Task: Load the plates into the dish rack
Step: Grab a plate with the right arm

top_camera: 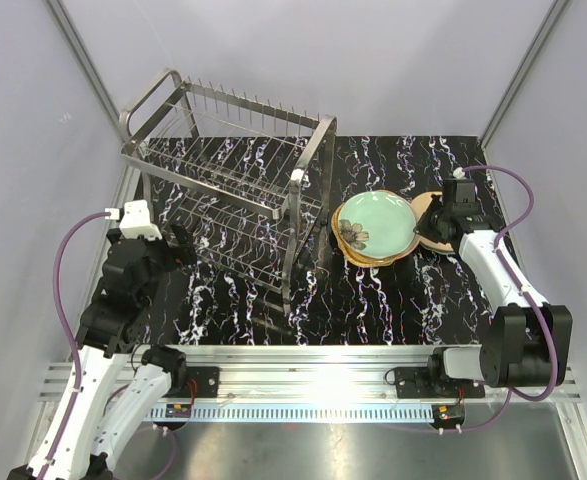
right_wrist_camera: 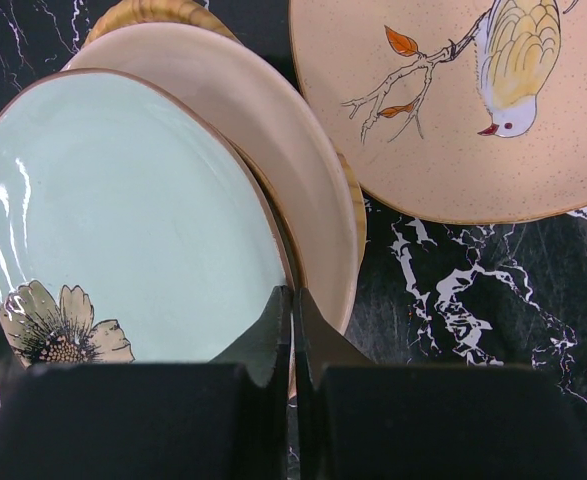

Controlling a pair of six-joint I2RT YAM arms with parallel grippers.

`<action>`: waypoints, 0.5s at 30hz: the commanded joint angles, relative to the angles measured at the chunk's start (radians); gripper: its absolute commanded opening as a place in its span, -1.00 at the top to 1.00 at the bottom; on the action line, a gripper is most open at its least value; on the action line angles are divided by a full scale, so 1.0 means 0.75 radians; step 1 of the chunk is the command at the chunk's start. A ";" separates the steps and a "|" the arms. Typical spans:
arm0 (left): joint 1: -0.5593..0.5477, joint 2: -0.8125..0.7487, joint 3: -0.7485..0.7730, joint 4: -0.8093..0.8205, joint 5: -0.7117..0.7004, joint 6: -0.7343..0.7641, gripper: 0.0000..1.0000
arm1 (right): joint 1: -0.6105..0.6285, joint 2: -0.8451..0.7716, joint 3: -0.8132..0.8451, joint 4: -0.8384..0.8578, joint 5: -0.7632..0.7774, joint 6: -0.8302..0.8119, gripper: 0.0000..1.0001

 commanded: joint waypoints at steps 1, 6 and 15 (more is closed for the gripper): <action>0.001 -0.006 0.010 0.050 0.019 -0.002 -0.98 | 0.001 0.001 0.026 0.025 -0.013 -0.004 1.00; 0.001 -0.006 0.010 0.050 0.015 -0.002 -0.98 | 0.001 0.001 0.042 0.039 -0.031 -0.004 1.00; -0.001 -0.012 0.008 0.048 0.010 -0.002 -0.98 | 0.001 0.115 0.016 0.172 -0.143 0.039 0.99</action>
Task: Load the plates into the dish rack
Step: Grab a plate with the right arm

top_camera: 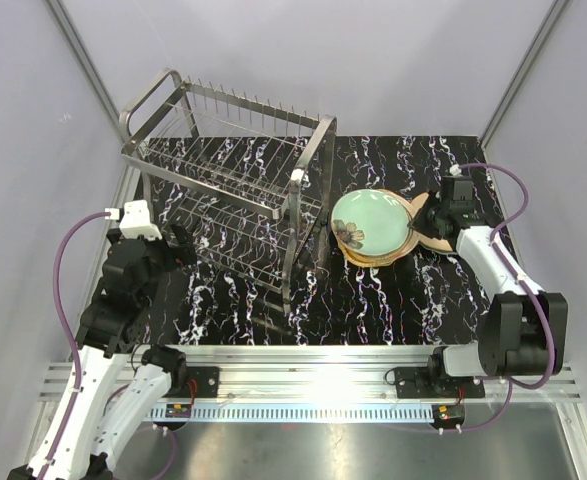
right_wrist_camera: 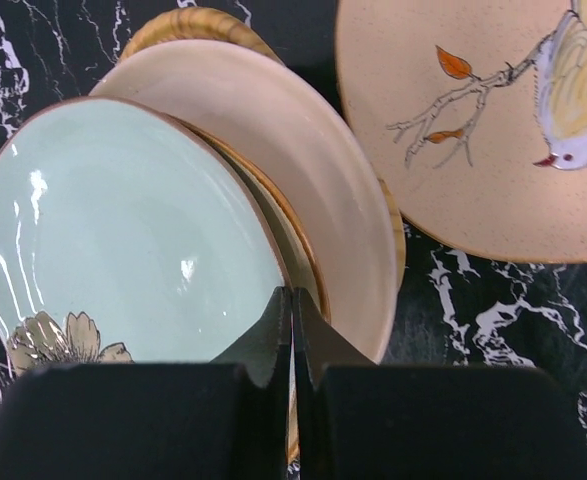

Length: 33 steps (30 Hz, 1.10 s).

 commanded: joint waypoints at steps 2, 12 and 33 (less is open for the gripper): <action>-0.001 -0.011 0.008 0.048 0.011 -0.002 -0.98 | 0.000 0.087 0.015 0.083 -0.072 0.021 0.94; -0.001 -0.005 0.010 0.050 0.015 -0.002 -0.98 | 0.000 0.058 0.021 0.069 -0.068 0.003 0.52; -0.001 -0.007 0.010 0.048 0.025 0.000 -0.98 | 0.002 0.099 -0.009 0.100 -0.132 0.050 0.78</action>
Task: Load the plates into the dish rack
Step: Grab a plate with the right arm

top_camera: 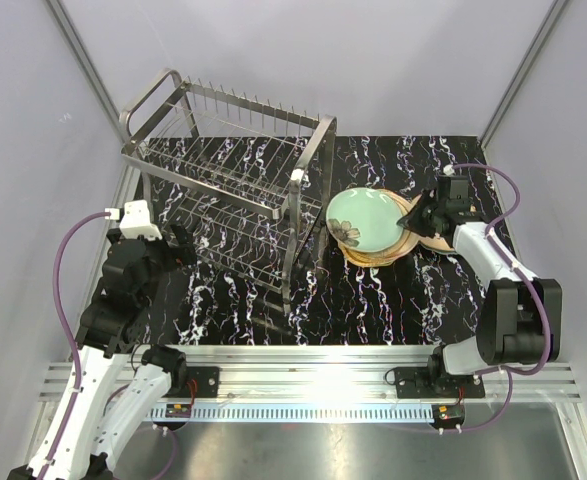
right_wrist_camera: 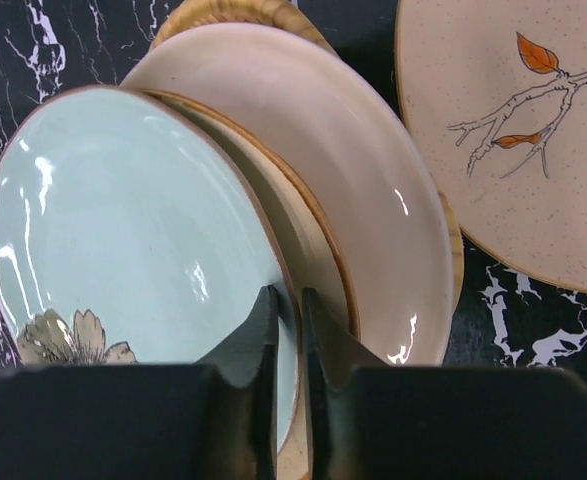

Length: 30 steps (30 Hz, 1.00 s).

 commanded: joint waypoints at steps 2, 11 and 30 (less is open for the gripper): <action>0.001 -0.008 0.010 0.048 0.021 -0.002 -0.98 | 0.003 -0.026 0.003 -0.025 0.039 0.011 0.88; -0.001 0.024 0.069 0.024 0.135 -0.041 -0.98 | 0.003 -0.225 0.060 -0.175 0.161 -0.027 1.00; -0.003 -0.063 0.074 -0.089 0.613 -0.327 -0.82 | 0.003 -0.535 -0.044 -0.244 0.211 0.079 1.00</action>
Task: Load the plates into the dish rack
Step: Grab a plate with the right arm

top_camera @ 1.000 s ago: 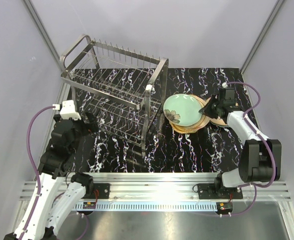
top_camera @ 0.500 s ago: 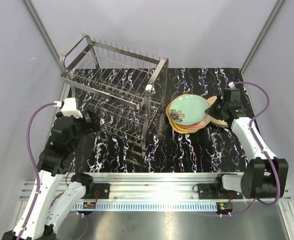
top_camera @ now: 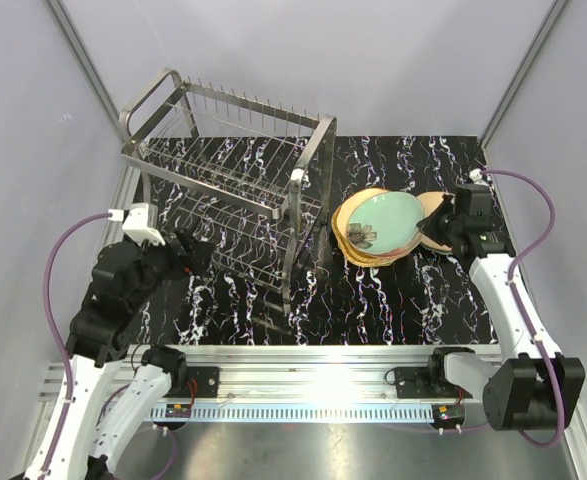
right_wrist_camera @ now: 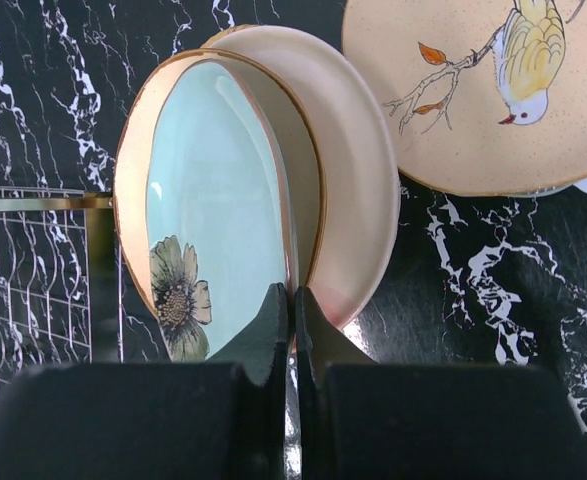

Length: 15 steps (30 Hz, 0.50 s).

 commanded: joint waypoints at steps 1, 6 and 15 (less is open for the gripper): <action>-0.003 -0.051 -0.039 0.045 0.215 -0.132 -0.79 | 0.002 -0.101 -0.008 -0.008 0.043 0.056 1.00; -0.007 -0.177 -0.155 0.139 0.436 -0.318 -0.69 | 0.000 -0.220 -0.094 0.002 0.050 0.148 1.00; -0.064 -0.198 -0.184 0.165 0.557 -0.406 -0.65 | 0.000 -0.298 -0.156 -0.002 0.076 0.185 1.00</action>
